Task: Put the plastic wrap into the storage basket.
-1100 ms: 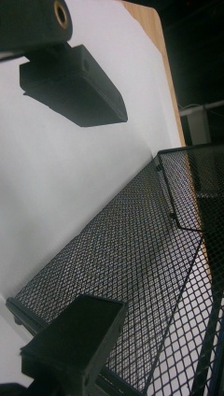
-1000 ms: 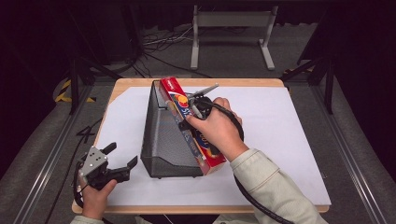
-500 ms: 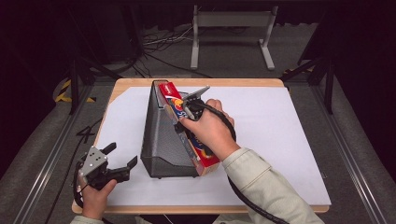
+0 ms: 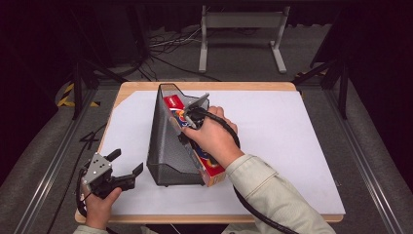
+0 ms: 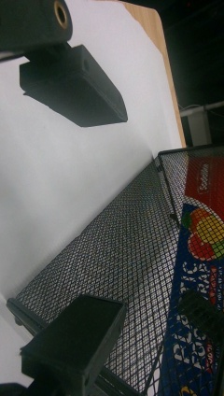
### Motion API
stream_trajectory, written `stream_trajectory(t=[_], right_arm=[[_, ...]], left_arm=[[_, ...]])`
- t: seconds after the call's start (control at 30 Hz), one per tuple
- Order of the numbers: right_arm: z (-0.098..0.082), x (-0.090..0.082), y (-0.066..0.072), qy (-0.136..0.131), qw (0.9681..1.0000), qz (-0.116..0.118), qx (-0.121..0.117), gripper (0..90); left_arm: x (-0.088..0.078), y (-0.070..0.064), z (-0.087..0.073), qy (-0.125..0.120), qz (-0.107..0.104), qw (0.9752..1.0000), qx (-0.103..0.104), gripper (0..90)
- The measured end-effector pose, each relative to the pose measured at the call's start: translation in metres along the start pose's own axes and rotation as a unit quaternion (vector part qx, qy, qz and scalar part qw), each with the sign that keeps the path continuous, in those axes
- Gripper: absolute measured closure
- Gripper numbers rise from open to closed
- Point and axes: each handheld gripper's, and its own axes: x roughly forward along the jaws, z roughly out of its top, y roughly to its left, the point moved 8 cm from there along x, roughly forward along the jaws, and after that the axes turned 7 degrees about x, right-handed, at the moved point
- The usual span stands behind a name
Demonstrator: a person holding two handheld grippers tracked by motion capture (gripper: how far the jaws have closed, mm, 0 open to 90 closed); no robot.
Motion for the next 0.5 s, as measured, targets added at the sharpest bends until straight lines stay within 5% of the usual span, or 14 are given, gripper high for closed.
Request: stream_trajectory(t=[0.5], right_arm=[[-0.001,0.011,0.001,0.028,0.9995,-0.011,-0.005,38.1]], left_arm=[[0.000,0.000,0.000,0.001,-0.001,1.0000,-0.001,10.1]])
